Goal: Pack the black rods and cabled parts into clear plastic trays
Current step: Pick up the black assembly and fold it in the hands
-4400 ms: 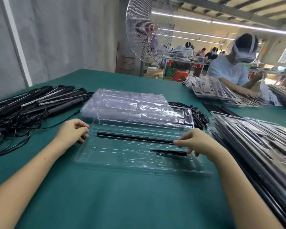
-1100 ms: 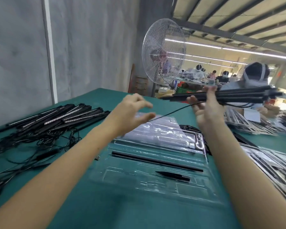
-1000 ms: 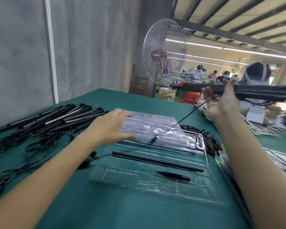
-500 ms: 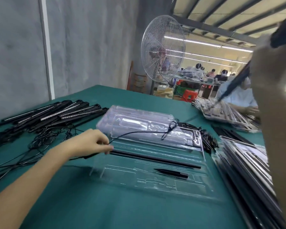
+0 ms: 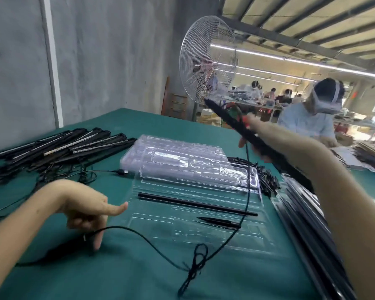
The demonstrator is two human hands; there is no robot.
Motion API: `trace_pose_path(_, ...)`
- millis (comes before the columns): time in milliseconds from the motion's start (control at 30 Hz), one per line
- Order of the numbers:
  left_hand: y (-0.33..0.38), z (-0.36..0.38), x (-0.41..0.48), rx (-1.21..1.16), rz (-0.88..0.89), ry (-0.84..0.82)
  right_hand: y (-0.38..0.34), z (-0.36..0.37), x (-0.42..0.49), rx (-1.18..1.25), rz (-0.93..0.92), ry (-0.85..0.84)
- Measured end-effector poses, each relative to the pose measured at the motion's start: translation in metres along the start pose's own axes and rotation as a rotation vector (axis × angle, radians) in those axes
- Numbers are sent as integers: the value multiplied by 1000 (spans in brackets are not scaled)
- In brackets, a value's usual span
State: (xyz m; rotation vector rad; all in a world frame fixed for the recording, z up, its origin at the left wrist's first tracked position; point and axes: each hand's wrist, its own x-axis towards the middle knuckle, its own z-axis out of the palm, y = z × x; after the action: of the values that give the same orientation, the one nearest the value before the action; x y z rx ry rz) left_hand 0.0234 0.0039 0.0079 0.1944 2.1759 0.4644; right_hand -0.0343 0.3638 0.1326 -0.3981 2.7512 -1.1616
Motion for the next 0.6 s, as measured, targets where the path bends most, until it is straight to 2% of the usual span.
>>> trace_pose_path(100,-7,4,3,-35,-24,69,12,13,1,-171,-15,-178)
trace_pose_path(267,8,-2,-2,51,-23,262,14,32,10,-310,-29,-218)
trace_pose_path(367,21,-6,1,35,129,456,16,41,13,-315,-53,-261)
trace_pose_path(467,42,-13,9,-198,366,697,18,52,14,-312,-57,-274)
trace_pose_path(533,59,-16,16,-347,443,767,22,59,14,-322,-77,-274)
trace_pose_path(600,73,-18,25,-451,502,747,25,65,14,-331,-117,-252)
